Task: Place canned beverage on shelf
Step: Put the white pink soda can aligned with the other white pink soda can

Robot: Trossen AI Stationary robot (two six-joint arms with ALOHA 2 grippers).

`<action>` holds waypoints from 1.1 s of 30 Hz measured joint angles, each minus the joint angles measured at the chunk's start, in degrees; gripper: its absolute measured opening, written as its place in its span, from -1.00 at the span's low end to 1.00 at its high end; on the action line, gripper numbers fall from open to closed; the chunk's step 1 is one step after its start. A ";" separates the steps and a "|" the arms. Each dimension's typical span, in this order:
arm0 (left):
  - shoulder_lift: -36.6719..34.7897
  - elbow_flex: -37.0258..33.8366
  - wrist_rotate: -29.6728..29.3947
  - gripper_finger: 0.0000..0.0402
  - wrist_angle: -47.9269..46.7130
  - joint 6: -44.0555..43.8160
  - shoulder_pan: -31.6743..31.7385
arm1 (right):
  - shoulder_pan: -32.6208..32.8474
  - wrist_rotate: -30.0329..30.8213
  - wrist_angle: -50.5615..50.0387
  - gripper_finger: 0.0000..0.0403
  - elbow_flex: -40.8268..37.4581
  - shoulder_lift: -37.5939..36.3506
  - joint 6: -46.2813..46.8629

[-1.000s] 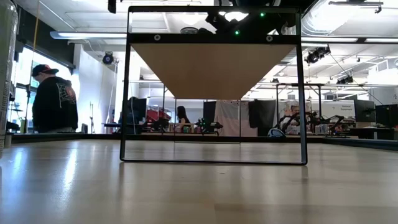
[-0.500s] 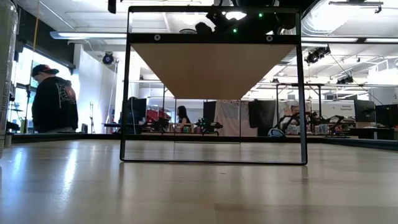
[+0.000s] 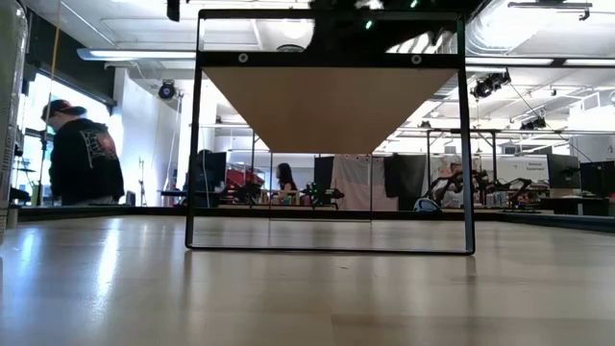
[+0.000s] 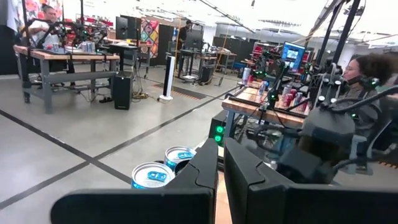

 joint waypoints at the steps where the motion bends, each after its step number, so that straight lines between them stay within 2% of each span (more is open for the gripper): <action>1: 0.02 0.00 0.14 -0.99 -0.01 -0.37 0.01 | 0.38 -0.01 -1.80 -1.00 0.00 -1.23 1.16; 4: 0.02 0.00 0.31 -0.99 -0.02 -0.44 -0.02 | 1.14 -0.59 -9.87 -1.00 0.02 -5.65 3.62; 9: 0.02 0.00 0.33 -0.99 -0.02 -0.42 -0.02 | 1.10 -8.27 -22.30 -1.00 0.02 -14.05 0.50; 15: 0.01 0.00 0.38 -0.99 -0.05 -0.41 -0.02 | 1.12 -8.88 -33.68 -1.00 -0.03 -22.53 3.43; 22: 0.02 0.00 0.44 -0.99 -0.09 -0.39 -0.02 | 1.12 -8.85 -34.62 -1.00 -2.38 -27.67 5.14; 33: 0.02 0.00 0.44 -0.99 -0.22 1.22 -0.02 | 1.08 -8.68 -32.86 -1.00 -2.56 -27.51 4.96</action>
